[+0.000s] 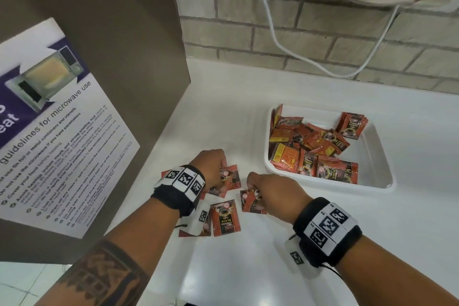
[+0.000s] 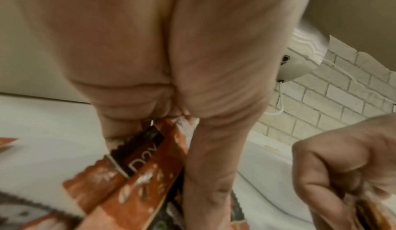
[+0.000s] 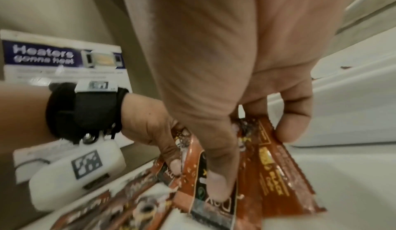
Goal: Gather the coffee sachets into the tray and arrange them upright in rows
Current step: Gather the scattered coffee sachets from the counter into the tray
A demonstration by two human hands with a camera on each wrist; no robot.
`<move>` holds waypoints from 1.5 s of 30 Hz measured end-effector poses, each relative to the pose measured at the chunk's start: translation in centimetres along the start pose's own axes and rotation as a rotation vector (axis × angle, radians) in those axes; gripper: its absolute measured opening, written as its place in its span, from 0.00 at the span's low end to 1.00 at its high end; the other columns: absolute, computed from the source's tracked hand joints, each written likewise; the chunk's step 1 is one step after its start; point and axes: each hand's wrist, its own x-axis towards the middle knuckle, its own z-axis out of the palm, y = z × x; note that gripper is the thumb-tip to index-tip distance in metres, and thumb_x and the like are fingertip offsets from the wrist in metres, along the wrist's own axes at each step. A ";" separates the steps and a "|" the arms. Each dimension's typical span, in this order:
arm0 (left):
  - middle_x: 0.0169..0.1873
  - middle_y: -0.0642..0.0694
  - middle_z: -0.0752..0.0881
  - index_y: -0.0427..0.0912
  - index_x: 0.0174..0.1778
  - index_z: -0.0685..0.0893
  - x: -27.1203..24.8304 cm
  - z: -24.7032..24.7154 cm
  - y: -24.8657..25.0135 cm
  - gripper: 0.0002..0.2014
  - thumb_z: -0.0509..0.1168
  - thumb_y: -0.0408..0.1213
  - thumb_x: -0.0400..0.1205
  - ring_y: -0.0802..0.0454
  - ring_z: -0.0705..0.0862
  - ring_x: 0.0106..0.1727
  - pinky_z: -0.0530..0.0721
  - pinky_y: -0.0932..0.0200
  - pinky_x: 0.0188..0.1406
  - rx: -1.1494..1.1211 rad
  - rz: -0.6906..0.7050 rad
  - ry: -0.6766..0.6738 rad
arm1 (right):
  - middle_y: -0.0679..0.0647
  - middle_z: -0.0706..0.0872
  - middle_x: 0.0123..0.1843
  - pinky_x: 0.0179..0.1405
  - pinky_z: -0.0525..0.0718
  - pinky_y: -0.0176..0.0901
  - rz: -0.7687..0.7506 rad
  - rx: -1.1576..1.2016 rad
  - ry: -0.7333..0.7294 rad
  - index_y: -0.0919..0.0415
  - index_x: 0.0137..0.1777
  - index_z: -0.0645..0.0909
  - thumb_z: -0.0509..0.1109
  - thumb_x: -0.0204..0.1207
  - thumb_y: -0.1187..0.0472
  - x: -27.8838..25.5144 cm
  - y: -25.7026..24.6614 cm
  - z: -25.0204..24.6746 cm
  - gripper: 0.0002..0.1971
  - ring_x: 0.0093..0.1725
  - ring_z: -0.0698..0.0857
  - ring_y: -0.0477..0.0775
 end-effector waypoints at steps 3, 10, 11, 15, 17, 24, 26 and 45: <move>0.59 0.48 0.84 0.47 0.58 0.81 0.3 -1.9 0.5 0.25 0.83 0.35 0.70 0.50 0.81 0.57 0.76 0.61 0.49 -0.040 0.042 0.065 | 0.47 0.84 0.48 0.30 0.71 0.32 0.066 0.303 0.118 0.52 0.65 0.76 0.73 0.80 0.62 -1.0 1.7 -2.0 0.16 0.37 0.79 0.41; 0.49 0.53 0.85 0.49 0.53 0.81 3.3 -5.4 6.6 0.21 0.84 0.40 0.70 0.55 0.83 0.43 0.77 0.69 0.32 -0.365 0.143 0.304 | 0.48 0.84 0.44 0.42 0.82 0.43 0.510 0.651 0.623 0.59 0.62 0.77 0.76 0.77 0.57 0.4 8.3 -6.0 0.16 0.44 0.85 0.51; 0.52 0.52 0.86 0.48 0.57 0.82 4.2 -5.1 7.7 0.21 0.82 0.40 0.72 0.54 0.83 0.42 0.78 0.69 0.32 -0.408 0.159 0.288 | 0.51 0.87 0.48 0.49 0.85 0.47 0.554 0.668 0.597 0.60 0.62 0.78 0.76 0.76 0.56 0.7 9.1 -5.9 0.17 0.49 0.87 0.56; 0.64 0.47 0.84 0.42 0.72 0.77 6.9 -3.0 10.9 0.21 0.71 0.37 0.84 0.49 0.84 0.50 0.76 0.70 0.33 -0.455 0.153 0.243 | 0.58 0.87 0.64 0.54 0.82 0.45 0.643 0.630 0.551 0.63 0.74 0.76 0.70 0.81 0.59 1.0 9.9 -5.5 0.22 0.59 0.86 0.61; 0.70 0.44 0.81 0.42 0.75 0.74 7.6 -2.2 11.8 0.20 0.67 0.35 0.86 0.46 0.82 0.63 0.76 0.63 0.48 -0.454 0.123 0.234 | 0.57 0.87 0.63 0.51 0.79 0.42 0.648 0.594 0.544 0.62 0.73 0.78 0.70 0.81 0.60 0.8 9.8 -5.5 0.21 0.61 0.86 0.61; 0.63 0.43 0.82 0.41 0.71 0.79 7.9 -2.0 13.0 0.24 0.75 0.38 0.79 0.46 0.83 0.60 0.77 0.59 0.54 -0.255 0.215 0.253 | 0.62 0.84 0.64 0.67 0.78 0.49 0.639 0.503 0.565 0.64 0.64 0.84 0.68 0.79 0.61 0.1 10.4 -4.3 0.15 0.68 0.80 0.64; 0.63 0.43 0.83 0.42 0.70 0.81 7.7 -2.3 13.0 0.23 0.74 0.41 0.80 0.44 0.85 0.61 0.79 0.58 0.55 -0.222 0.226 0.264 | 0.58 0.82 0.66 0.69 0.77 0.52 0.658 0.512 0.567 0.57 0.64 0.83 0.69 0.77 0.57 0.2 10.6 -3.7 0.16 0.70 0.78 0.62; 0.79 0.47 0.67 0.54 0.84 0.65 -2.3 -2.7 -6.7 0.58 0.86 0.59 0.60 0.43 0.69 0.78 0.76 0.41 0.74 0.128 -0.200 -0.107 | 0.47 0.72 0.71 0.67 0.78 0.47 -0.112 0.259 -0.050 0.49 0.77 0.73 0.82 0.68 0.49 2.8 -2.4 3.3 0.37 0.68 0.71 0.50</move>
